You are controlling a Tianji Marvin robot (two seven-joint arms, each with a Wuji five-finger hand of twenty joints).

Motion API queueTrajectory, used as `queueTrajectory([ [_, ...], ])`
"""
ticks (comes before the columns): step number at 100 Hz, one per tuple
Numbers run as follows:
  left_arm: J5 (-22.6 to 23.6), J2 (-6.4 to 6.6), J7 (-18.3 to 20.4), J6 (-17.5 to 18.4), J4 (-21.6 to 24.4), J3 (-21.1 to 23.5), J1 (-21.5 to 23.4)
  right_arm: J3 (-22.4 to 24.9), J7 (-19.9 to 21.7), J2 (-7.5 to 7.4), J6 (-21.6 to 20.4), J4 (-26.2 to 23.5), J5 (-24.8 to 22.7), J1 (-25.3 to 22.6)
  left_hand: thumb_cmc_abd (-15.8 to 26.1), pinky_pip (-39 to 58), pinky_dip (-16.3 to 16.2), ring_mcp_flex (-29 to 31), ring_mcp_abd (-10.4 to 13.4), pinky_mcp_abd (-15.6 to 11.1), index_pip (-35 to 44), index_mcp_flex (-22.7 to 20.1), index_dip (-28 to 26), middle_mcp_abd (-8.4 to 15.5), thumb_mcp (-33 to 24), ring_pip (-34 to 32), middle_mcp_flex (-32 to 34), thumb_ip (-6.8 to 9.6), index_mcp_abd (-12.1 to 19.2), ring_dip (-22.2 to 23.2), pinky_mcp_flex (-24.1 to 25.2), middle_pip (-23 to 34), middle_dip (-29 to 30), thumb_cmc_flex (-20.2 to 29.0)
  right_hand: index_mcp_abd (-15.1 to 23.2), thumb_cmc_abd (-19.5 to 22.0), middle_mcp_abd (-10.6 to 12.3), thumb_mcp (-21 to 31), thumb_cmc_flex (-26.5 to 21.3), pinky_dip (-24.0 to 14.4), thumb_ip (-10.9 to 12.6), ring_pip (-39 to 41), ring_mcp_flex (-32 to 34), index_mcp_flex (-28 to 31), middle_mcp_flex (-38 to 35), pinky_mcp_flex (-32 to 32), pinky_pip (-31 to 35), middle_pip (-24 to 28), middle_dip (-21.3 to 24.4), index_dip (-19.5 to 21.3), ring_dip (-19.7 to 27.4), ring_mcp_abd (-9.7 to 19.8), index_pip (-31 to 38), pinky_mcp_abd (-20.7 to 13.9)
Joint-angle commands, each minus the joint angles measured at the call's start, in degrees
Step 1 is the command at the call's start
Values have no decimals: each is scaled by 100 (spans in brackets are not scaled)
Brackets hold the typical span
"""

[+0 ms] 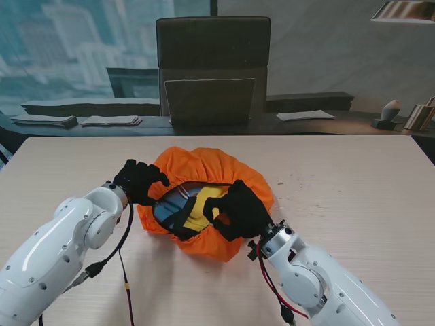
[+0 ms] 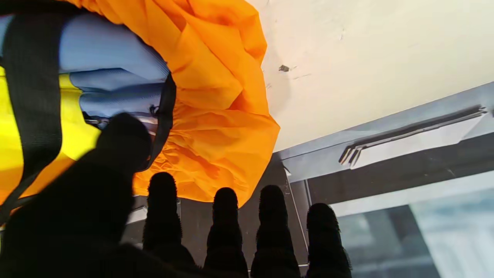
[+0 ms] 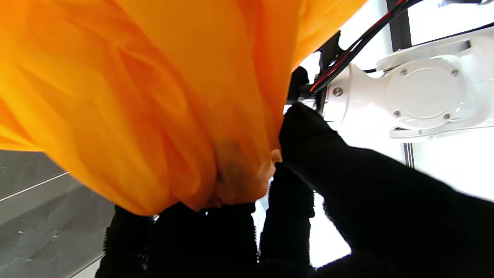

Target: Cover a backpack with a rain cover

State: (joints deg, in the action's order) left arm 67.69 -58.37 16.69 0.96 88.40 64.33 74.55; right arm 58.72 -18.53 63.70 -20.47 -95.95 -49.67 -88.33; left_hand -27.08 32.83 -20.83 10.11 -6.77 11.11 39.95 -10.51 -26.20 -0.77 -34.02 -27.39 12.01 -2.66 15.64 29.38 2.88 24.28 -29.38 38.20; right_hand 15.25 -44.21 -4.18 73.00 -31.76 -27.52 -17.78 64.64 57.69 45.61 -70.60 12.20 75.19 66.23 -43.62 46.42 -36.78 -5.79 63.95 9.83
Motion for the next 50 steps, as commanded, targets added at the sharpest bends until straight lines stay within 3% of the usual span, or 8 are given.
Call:
queueTrajectory([
  [1,36,41,460,-9,319,109,249,9,80,44,40,-87,53,11,134,194,151,146,-72,85,47,-166,-84,-174,-421,-180,153,-53,255,104,76,157,0,238,84,-1,-109,271,-106,-78,-92,175,60,-41,-152,8,156,274,-85,48,-44,164,141,137],
  [6,20,64,930,-11,526,241,395,23,80,53,55,-104,93,0,147,-30,341,235,-89,166,-30,-189,-16,-225,-427,-156,277,-71,36,62,96,128,87,224,71,-2,-122,264,-114,-79,-94,180,62,-42,-146,8,155,273,-85,46,-47,159,142,137],
  [14,-199,97,1297,-15,638,343,538,36,67,56,62,-102,97,2,41,-590,548,63,-58,248,-450,44,345,-286,-62,231,103,-49,-850,-171,100,-114,311,-22,84,6,-107,258,-97,-79,-96,182,69,-45,-148,17,155,274,-86,43,-48,169,140,136],
  [24,-299,123,1431,30,540,329,547,23,78,58,92,-70,118,15,-139,-993,443,-403,-7,194,-2046,161,1351,-364,-74,931,-74,-48,-1143,-641,92,-897,962,-79,83,4,-112,260,-115,-80,-91,177,54,-44,-143,18,153,273,-87,44,-47,164,142,135],
  [33,-230,125,1238,97,271,216,441,15,62,61,99,-66,127,-5,-278,-661,-18,-430,65,7,-3159,161,1916,-127,-396,831,-150,-77,-1000,-484,61,-1063,741,54,93,16,-112,245,-102,-80,-94,178,55,-44,-139,19,153,273,-88,41,-49,171,137,135],
  [39,-166,124,1078,130,108,116,349,14,34,57,86,-60,88,-10,-405,-473,-85,-433,75,-65,-3581,186,2018,-96,-538,751,-189,-105,-869,-419,55,-1130,553,61,114,12,-94,244,-91,-82,-93,176,70,-40,-149,36,156,273,-88,42,-48,182,134,146],
  [42,-142,127,1053,134,48,65,302,18,40,54,83,-63,80,-15,-462,-471,-67,-439,67,-74,-3658,196,1993,-107,-593,814,-217,-104,-653,-453,50,-1223,551,126,116,14,-92,248,-93,-82,-91,174,69,-39,-149,36,156,273,-88,43,-47,183,133,147],
  [50,-1,139,1025,176,-76,-35,211,35,83,49,88,-83,96,-36,-483,-409,-48,-459,63,-181,-3563,144,1582,-155,-725,903,-309,-85,280,-427,34,-1461,406,470,113,10,-102,249,-104,-81,-89,169,62,-37,-143,31,152,270,-88,44,-46,180,132,148],
])
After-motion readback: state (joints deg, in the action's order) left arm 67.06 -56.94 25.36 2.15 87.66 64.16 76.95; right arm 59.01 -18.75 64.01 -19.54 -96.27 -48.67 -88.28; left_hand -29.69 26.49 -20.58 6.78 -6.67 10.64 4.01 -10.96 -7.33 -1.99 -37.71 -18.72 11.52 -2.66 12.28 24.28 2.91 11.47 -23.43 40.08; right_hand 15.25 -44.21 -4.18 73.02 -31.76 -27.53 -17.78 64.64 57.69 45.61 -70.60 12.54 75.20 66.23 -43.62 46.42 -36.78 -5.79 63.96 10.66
